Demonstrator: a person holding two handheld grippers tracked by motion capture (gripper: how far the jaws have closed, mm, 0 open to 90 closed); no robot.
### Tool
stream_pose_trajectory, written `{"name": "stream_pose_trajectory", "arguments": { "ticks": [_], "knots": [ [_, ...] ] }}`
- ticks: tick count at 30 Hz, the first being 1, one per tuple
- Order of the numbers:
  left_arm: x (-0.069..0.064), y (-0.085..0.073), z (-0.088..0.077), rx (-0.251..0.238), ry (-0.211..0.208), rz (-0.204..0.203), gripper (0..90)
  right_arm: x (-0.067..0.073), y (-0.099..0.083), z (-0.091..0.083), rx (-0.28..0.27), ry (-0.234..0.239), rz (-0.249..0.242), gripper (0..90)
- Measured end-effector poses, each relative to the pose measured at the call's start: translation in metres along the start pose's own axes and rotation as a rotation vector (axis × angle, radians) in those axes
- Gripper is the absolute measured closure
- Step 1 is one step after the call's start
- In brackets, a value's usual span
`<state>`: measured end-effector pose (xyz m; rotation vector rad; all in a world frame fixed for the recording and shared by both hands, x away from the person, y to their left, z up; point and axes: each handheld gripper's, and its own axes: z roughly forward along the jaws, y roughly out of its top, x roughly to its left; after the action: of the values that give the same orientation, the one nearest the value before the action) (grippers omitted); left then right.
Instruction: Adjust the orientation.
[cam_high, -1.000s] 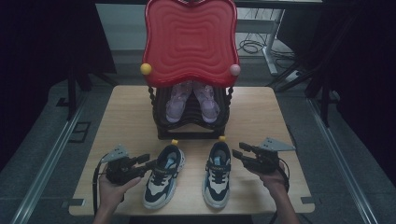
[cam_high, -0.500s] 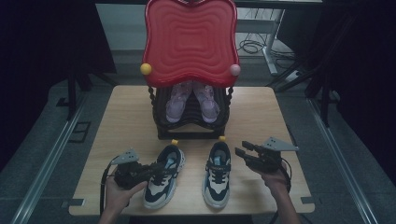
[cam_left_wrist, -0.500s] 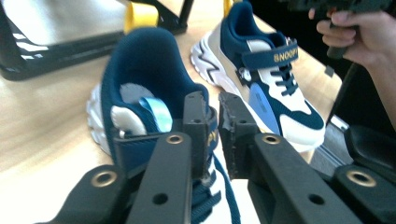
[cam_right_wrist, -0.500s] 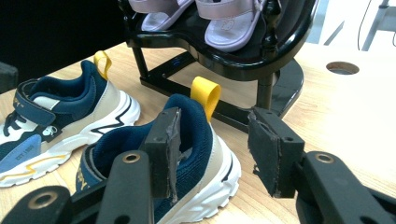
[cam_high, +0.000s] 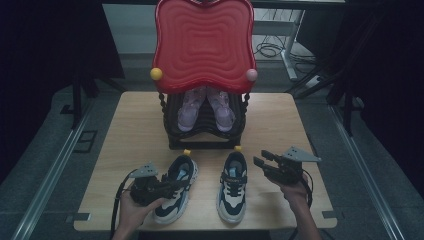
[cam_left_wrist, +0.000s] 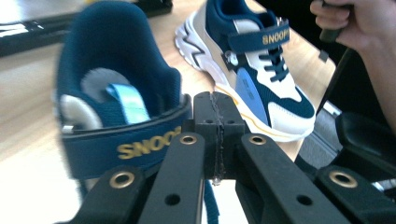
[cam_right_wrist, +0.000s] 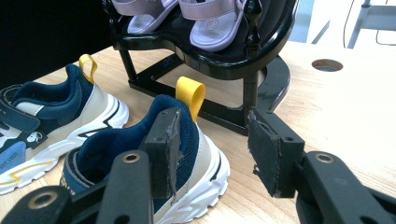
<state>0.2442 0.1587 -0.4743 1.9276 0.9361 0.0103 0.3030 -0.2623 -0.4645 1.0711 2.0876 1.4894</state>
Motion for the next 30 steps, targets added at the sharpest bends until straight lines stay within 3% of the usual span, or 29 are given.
{"name": "stream_pose_trajectory", "arguments": {
  "ticks": [9,30],
  "knots": [
    [-0.011,-0.005,0.023,0.096,-0.002,0.016,89.9,-0.001,-0.001,-0.001,0.002,-0.006,0.004,54.0],
    [-0.017,-0.022,0.037,0.142,0.004,-0.012,89.9,0.002,0.001,-0.002,-0.007,-0.019,-0.009,53.9]
  ]
}}
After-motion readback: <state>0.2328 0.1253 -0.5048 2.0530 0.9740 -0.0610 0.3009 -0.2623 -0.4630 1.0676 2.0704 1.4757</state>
